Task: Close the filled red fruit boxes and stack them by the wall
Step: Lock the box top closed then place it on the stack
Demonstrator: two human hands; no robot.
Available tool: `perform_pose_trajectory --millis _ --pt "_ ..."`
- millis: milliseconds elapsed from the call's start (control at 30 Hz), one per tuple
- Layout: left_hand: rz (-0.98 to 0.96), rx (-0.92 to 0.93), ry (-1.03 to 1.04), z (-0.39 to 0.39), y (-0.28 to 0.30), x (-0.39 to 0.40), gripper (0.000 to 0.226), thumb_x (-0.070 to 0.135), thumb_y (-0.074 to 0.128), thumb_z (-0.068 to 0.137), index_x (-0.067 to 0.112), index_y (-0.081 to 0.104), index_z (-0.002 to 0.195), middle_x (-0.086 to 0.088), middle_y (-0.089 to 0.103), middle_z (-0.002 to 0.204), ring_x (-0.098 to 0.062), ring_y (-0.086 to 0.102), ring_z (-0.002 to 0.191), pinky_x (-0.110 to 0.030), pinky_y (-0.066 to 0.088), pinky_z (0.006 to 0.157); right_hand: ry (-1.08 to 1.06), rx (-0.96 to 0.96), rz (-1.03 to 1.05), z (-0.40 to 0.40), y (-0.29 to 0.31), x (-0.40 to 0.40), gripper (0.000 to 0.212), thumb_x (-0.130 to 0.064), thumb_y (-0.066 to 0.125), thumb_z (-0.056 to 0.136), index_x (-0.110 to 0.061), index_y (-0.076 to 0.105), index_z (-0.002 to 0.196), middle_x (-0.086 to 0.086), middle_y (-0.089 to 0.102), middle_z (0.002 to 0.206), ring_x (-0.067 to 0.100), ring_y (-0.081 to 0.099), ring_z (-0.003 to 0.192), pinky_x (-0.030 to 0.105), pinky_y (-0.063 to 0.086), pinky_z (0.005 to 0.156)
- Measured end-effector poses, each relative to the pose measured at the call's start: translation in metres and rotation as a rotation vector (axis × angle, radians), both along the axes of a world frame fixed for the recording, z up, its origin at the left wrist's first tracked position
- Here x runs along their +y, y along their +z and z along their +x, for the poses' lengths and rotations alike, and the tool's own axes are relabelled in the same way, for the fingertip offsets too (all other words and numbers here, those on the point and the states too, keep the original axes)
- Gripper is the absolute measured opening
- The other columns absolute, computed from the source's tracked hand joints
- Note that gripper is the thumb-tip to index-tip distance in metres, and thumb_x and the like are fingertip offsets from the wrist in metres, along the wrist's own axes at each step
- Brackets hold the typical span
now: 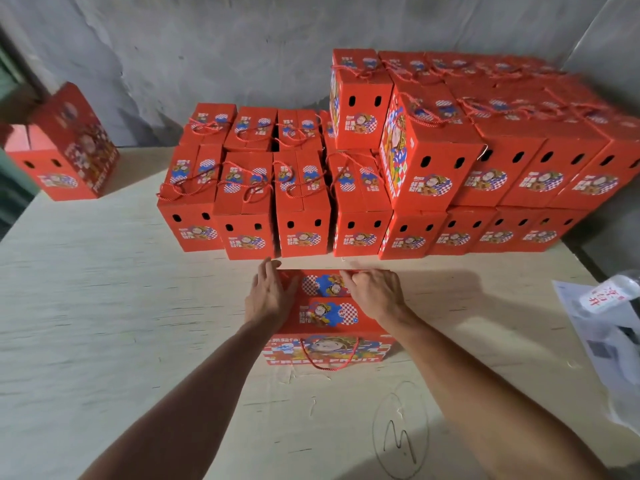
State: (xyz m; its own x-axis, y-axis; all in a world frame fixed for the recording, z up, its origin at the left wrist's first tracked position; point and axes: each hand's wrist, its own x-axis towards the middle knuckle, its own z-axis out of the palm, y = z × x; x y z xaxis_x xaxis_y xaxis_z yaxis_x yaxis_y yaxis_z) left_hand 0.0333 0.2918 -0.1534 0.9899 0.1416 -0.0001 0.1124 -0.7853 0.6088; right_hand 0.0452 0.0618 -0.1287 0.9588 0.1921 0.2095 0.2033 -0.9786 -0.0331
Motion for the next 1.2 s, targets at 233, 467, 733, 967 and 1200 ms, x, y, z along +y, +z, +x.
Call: perform_pose_trajectory --millis 233,467,733,967,1200 --pt "-0.389 0.208 0.144 0.004 0.011 0.009 0.052 0.063 0.065 0.090 0.028 0.043 0.122 0.000 0.064 0.114 -0.015 0.063 0.085 -0.030 0.049 0.068 0.187 0.052 0.188 -0.023 -0.004 0.050 0.034 -0.043 0.047 0.106 -0.016 0.063 0.092 -0.002 0.060 0.091 0.014 0.054 0.085 0.034 0.050 0.078" --pt "-0.785 0.390 0.223 0.022 0.011 0.033 0.028 0.045 0.075 0.091 0.023 0.074 0.108 -0.005 0.076 0.104 -0.025 0.070 0.100 -0.040 0.056 0.088 0.224 0.029 0.419 -0.038 -0.011 0.130 0.025 -0.030 0.049 0.105 -0.014 0.067 0.106 0.003 0.064 0.108 0.022 0.056 0.104 0.039 0.045 0.096" --pt "-0.774 0.327 0.272 0.019 0.001 0.039 0.017 0.048 0.078 0.086 0.031 0.078 0.085 0.008 0.077 0.082 -0.013 0.070 0.081 -0.025 0.050 0.063 0.290 0.081 0.303 -0.027 -0.009 0.131 0.026 -0.031 0.051 0.105 -0.016 0.069 0.115 0.005 0.066 0.114 0.026 0.059 0.107 0.045 0.046 0.099" --pt "-0.354 0.231 0.326 -0.001 -0.001 0.029 0.076 0.077 0.035 0.096 0.010 0.072 0.088 -0.012 0.073 0.089 -0.033 0.070 0.084 -0.047 0.059 0.086 0.249 0.001 0.497 -0.039 -0.006 0.086 0.032 -0.039 0.072 0.094 -0.017 0.053 0.080 -0.004 0.055 0.078 0.015 0.049 0.074 0.037 0.046 0.071" --pt "0.002 0.197 0.331 0.000 0.008 0.015 0.072 0.065 0.019 0.104 0.013 0.068 0.112 -0.016 0.072 0.107 -0.037 0.068 0.092 -0.042 0.049 0.079 0.129 -0.116 0.328 -0.034 -0.006 -0.016 0.046 -0.060 0.064 0.092 -0.020 0.060 0.071 -0.009 0.056 0.070 0.010 0.052 0.065 0.030 0.048 0.053"
